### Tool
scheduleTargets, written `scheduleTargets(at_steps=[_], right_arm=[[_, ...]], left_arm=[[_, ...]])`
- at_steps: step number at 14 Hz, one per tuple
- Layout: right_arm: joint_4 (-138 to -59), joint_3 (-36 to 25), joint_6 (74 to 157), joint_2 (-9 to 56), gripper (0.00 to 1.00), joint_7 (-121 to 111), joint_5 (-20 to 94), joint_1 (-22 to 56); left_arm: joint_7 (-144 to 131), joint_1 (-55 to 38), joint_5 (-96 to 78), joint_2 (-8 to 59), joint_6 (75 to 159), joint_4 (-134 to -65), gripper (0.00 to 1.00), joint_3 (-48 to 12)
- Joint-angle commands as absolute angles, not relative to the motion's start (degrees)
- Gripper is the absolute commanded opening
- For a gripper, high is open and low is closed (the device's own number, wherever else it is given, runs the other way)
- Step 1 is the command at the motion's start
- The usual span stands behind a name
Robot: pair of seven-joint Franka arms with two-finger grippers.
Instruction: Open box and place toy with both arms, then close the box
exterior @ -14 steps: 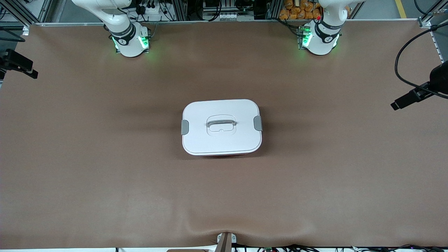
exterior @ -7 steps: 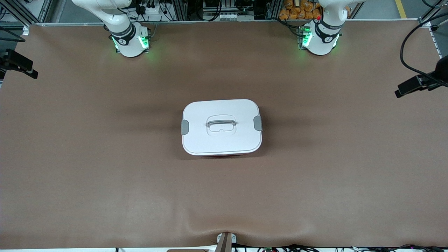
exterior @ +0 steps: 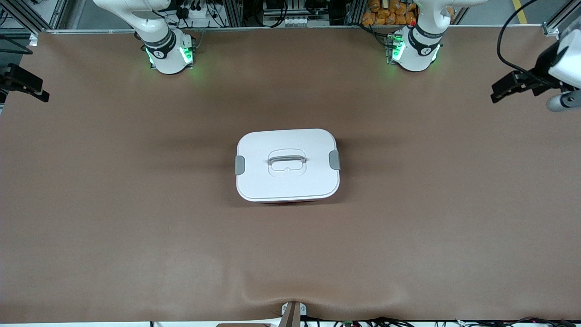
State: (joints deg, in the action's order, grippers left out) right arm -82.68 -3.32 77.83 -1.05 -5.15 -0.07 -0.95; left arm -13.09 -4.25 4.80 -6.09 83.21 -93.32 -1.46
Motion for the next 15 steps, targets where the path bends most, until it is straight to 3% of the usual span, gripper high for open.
scheduleTargets(at_steps=[1, 15], right_arm=[[-83.4, -3.7, 77.8, -2.1, 1.0, -5.4, 0.7, -0.5], [-83.4, -3.7, 77.8, -2.1, 1.0, -5.4, 0.7, -0.6]], left_arm=[[-12.3, -5.1, 3.9, -8.9, 83.3, -96.3, 1.0, -1.4], [-10.8, -5.3, 2.6, -9.1, 86.3, -95.0, 1.0, -3.7]])
